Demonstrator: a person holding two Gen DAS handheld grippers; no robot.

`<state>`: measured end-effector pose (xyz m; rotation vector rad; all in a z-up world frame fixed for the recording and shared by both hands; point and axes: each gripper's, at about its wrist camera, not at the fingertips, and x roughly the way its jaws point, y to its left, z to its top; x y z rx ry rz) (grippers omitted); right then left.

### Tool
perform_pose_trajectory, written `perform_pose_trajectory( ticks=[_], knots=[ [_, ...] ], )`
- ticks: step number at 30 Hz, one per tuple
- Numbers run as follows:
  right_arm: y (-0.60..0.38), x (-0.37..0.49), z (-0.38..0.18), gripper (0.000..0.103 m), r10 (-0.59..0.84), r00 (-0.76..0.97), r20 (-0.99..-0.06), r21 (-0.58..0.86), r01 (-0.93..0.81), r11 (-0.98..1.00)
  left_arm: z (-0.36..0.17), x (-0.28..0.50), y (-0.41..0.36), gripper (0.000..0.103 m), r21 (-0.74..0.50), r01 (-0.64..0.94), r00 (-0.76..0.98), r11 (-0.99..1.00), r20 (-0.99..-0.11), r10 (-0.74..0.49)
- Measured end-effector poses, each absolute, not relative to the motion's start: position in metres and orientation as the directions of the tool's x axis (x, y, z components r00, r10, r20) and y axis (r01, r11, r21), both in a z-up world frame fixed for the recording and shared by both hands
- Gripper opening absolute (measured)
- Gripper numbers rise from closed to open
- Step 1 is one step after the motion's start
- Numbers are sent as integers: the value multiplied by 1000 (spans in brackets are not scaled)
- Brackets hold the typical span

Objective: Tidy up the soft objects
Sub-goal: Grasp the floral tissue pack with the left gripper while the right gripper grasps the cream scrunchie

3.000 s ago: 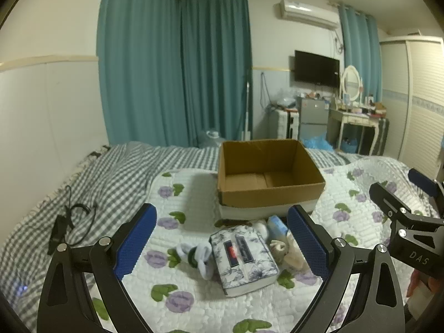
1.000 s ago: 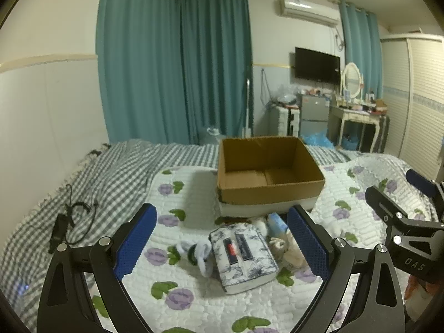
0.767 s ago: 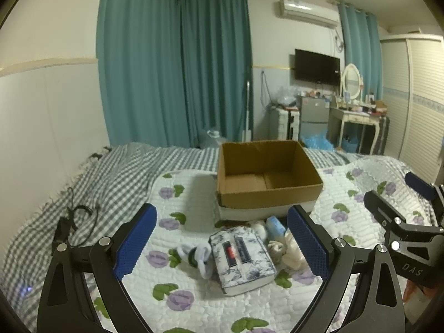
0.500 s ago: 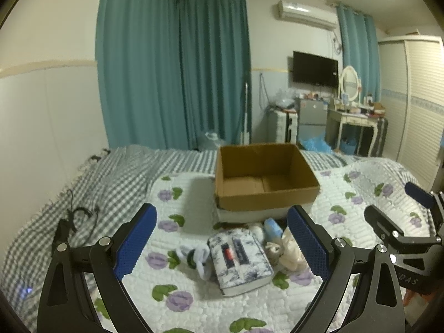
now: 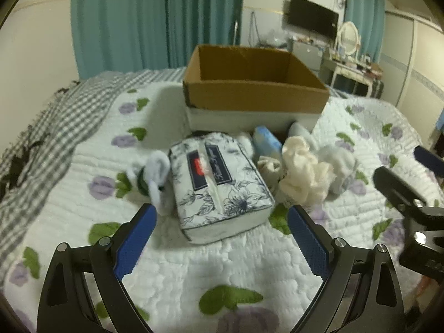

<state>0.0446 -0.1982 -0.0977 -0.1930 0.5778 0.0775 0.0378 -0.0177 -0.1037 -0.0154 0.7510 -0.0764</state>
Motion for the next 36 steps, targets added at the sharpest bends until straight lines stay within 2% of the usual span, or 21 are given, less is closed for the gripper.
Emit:
perform_pose_trajectory(
  ticks=[10, 16, 19, 26, 31, 34, 35, 36],
  knots=[
    [-188, 59, -109, 103, -6, 820, -572, -166, -109, 980, -134, 82, -19, 95, -9, 97, 681, 995, -729, -73],
    [-177, 68, -118, 103, 4, 795, -606, -160, -126, 979, -131, 80, -7, 83, -36, 158, 701, 987, -699, -138],
    [-172, 68, -119, 101, 15, 799, -601, -148, -131, 980, -124, 75, 8, 80, -60, 180, 714, 982, -679, -173],
    [-153, 83, -126, 90, 86, 767, -636, -91, -185, 978, -103, 66, 30, 78, -51, 193, 763, 980, -620, -182],
    [-133, 103, -140, 83, 111, 730, -674, -83, -225, 971, -96, 69, 44, 78, -93, 195, 775, 977, -596, -211],
    [-133, 118, -152, 72, 106, 707, -699, -68, -214, 974, -99, 70, 45, 78, -113, 215, 764, 970, -599, -239],
    [-134, 121, -155, 65, 99, 704, -703, -71, -208, 975, -99, 69, 44, 78, -111, 222, 763, 969, -599, -244],
    [-134, 124, -159, 52, 91, 697, -711, -76, -205, 976, -99, 68, 44, 78, -110, 227, 763, 968, -597, -247]
  ],
)
